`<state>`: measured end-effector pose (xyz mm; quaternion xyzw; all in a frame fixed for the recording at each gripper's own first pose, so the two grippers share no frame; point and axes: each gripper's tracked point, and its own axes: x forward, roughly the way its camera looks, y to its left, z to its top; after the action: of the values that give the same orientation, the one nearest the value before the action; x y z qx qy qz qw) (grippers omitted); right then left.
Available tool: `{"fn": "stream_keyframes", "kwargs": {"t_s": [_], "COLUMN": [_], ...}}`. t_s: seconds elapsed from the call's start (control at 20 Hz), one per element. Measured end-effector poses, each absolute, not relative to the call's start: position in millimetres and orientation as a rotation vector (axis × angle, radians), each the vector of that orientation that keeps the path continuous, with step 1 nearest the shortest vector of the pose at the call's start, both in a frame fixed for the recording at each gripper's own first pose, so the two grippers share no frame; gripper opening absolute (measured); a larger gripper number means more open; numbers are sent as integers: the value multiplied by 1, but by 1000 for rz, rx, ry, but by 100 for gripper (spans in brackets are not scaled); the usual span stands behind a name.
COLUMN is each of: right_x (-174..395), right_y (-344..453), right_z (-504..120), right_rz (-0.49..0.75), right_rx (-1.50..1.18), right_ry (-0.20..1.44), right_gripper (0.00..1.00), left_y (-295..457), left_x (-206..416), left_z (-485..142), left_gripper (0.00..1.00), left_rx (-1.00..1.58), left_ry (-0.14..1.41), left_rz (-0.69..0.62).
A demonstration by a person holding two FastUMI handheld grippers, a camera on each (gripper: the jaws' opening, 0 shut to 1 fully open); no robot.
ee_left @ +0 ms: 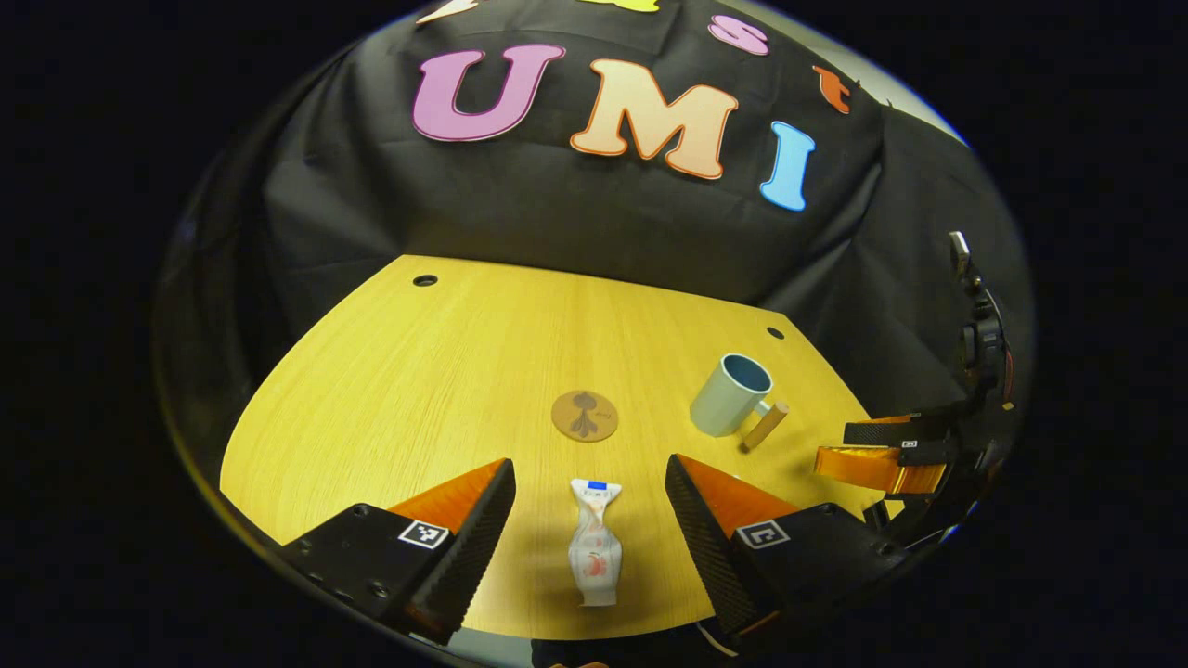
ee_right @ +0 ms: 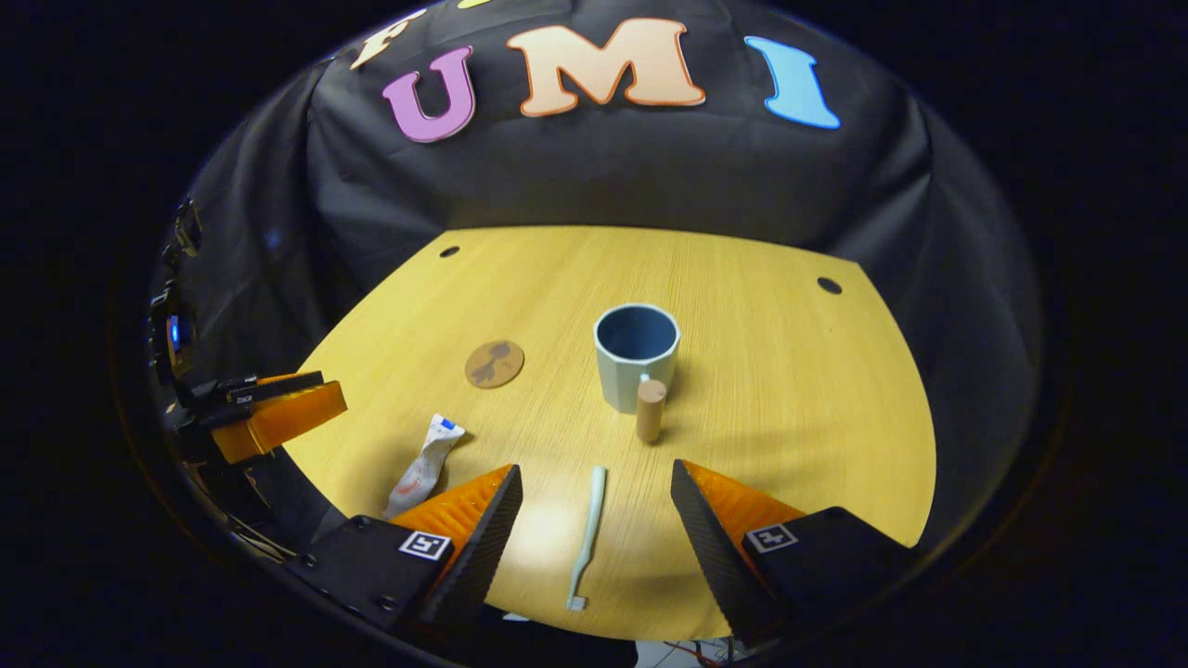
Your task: Put the toothbrush and toothpaste on the desktop into the cup, then pick up the cup and place it on the coaster on the desktop.
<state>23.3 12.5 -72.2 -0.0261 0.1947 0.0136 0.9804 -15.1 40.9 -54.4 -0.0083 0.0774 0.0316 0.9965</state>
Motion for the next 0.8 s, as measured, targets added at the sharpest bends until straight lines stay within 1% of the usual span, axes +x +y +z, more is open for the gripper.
{"fn": "stream_keyframes", "kwargs": {"t_s": [0.05, 0.35, 0.55, 0.6, 0.65, 0.7, 0.75, 0.8], "right_x": [26, 50, 66, 72, 77, 81, 83, 84], "right_y": [12, 13, 14, 13, 12, 11, 9, 8], "right_z": [-77, -105, -129, -133, -136, -141, -145, -147], "right_rz": [28, 18, 6, -7, -20, -38, -46, -51], "right_rx": [-59, -92, -71, -65, -62, -68, -78, -88], "right_ry": [418, 568, 705, 725, 743, 764, 779, 797], "right_gripper": [99, 99, 99, 96, 99, 95, 99, 95], "left_y": [46, 82, 104, 108, 114, 121, 123, 125], "left_x": [-17, -23, -23, -22, -21, -17, -15, -14], "left_z": [-55, -67, -78, -82, -84, -86, -87, -88], "left_gripper": [96, 96, 96, 96, 96, 96, 96, 96], "left_rx": [-26, -73, -101, -119, -129, -132, -133, -134], "left_ry": [160, 183, 208, 221, 231, 235, 237, 241], "left_rz": [73, 139, 161, 160, 159, 159, 157, 154]}}
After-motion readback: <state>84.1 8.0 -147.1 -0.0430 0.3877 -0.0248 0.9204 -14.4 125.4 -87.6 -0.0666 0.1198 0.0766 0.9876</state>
